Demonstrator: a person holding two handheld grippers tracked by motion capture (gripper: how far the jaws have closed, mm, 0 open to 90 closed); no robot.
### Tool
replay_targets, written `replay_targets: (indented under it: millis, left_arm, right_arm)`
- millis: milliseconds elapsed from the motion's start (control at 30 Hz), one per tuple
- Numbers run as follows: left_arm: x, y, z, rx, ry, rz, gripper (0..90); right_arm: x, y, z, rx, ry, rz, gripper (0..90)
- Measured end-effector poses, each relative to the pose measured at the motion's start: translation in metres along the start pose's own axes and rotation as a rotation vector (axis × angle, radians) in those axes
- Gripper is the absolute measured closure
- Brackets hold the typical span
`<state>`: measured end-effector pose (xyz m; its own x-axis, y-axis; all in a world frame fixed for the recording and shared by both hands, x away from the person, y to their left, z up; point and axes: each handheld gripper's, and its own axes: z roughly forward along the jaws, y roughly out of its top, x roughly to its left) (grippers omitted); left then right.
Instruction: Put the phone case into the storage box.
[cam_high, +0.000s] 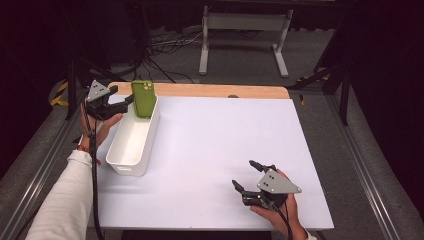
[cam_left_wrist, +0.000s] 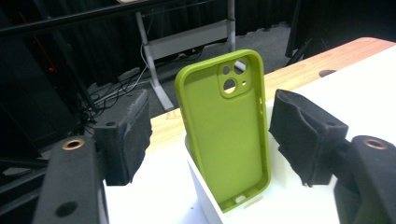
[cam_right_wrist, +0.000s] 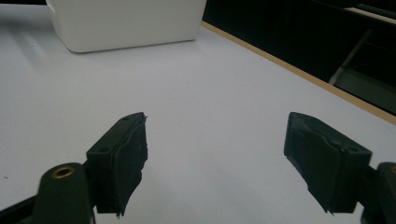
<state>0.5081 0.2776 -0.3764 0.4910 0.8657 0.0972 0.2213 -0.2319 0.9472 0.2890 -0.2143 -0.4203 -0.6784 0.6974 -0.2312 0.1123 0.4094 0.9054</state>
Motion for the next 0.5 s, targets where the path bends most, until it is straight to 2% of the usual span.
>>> replay_targets:
  millis: [167,267,500]
  left_arm:
    - [-0.003,-0.001,-0.005,-0.003,-0.007,0.010,24.0]
    - [-0.004,-0.002,-0.009,-0.015,-0.031,0.002,19.5]
    - [-0.012,-0.002,-0.015,-0.027,-0.052,0.006,12.6]
  right_arm:
    - [0.000,0.000,0.000,0.000,-0.003,0.000,22.6]
    - [0.001,0.001,0.001,0.000,0.009,-0.003,22.7]
    - [0.001,0.001,0.001,0.002,-0.012,-0.004,22.7]
